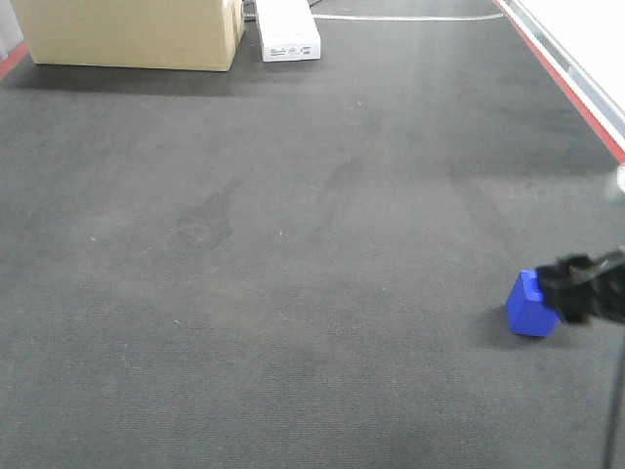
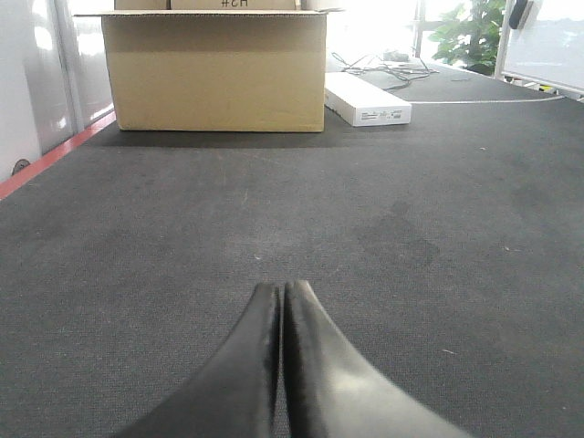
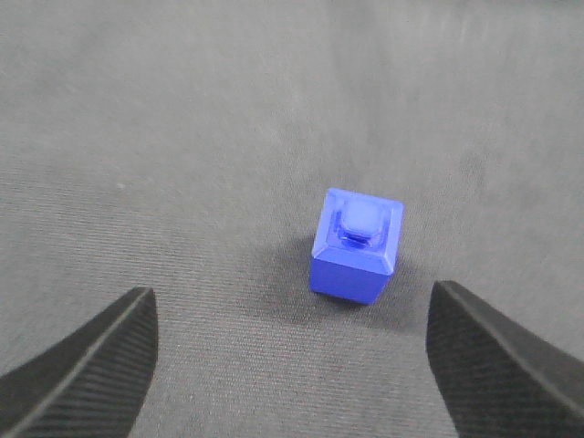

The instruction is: Pour parts from conveyor to right shelf

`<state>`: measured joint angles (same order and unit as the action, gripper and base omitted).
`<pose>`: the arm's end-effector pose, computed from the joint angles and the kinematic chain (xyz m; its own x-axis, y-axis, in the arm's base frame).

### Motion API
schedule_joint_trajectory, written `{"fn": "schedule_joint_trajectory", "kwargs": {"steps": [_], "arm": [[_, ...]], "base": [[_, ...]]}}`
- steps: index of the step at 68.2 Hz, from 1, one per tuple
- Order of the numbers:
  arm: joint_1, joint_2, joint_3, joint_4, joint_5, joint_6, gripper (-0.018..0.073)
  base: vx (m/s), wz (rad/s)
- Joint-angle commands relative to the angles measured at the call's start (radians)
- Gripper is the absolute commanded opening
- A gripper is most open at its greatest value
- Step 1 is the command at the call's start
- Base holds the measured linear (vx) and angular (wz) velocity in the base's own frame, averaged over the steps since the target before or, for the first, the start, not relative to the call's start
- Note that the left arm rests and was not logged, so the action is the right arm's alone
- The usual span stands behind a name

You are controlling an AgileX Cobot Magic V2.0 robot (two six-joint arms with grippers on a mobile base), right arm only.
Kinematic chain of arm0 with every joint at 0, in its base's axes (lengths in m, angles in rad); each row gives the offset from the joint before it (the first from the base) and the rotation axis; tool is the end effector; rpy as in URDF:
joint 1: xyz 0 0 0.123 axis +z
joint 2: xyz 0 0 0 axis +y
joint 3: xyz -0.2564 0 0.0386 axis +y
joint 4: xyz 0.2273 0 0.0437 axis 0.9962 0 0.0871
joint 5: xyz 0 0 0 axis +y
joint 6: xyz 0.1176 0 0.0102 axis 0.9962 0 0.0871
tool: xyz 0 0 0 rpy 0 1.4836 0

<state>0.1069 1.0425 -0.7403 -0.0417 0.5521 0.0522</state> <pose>0.2181 0.0208 0.2560 -0.6912 -0.0574 -0.7203 -0.0795 0.9968 -0.0031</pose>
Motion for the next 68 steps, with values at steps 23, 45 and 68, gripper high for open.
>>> {"fn": "schedule_joint_trajectory", "kwargs": {"steps": [23, 45, 68], "arm": [[-0.002, 0.362, -0.384, -0.131, 0.205, 0.198, 0.0578], [-0.084, 0.531, -0.513, -0.047, 0.327, 0.138, 0.0578], [-0.122, 0.623, -0.513, 0.059, 0.352, 0.013, 0.0578]], "base": [[0.0, 0.0], [0.0, 0.0], [0.0, 0.0]]}}
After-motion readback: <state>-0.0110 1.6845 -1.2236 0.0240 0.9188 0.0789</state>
